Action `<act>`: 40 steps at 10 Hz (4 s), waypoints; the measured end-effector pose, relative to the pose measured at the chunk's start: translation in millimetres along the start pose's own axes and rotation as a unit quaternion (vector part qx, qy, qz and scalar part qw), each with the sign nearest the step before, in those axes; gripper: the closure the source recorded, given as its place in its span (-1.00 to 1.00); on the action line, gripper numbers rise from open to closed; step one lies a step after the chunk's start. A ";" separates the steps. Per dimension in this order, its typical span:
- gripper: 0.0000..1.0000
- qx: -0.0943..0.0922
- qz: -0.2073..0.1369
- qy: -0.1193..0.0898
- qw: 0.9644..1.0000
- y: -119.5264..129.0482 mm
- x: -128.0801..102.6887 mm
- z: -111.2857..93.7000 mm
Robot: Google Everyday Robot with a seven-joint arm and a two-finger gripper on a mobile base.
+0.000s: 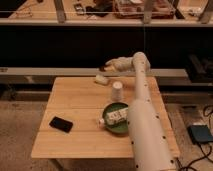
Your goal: Place the pepper on the white sponge
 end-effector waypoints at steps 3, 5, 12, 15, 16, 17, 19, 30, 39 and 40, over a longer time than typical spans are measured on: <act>1.00 -0.018 0.016 0.000 1.000 15.6 5.5 -2.5; 1.00 -0.024 0.022 -0.002 0.999 23.5 8.2 -3.6; 1.00 -0.036 0.040 -0.018 0.998 49.1 10.3 1.5; 1.00 -0.036 0.034 -0.023 0.999 52.4 10.5 6.6; 1.00 -0.030 0.035 -0.029 0.999 48.8 7.9 6.8; 1.00 -0.026 0.036 -0.033 0.998 45.8 6.4 6.2; 1.00 -0.017 0.036 -0.041 0.998 38.7 5.6 5.0; 0.57 -0.024 0.032 -0.039 0.998 44.6 20.2 21.5; -0.60 -0.028 0.026 -0.022 0.999 38.7 22.9 18.6; -0.60 -0.028 0.027 -0.020 0.999 37.3 22.8 16.4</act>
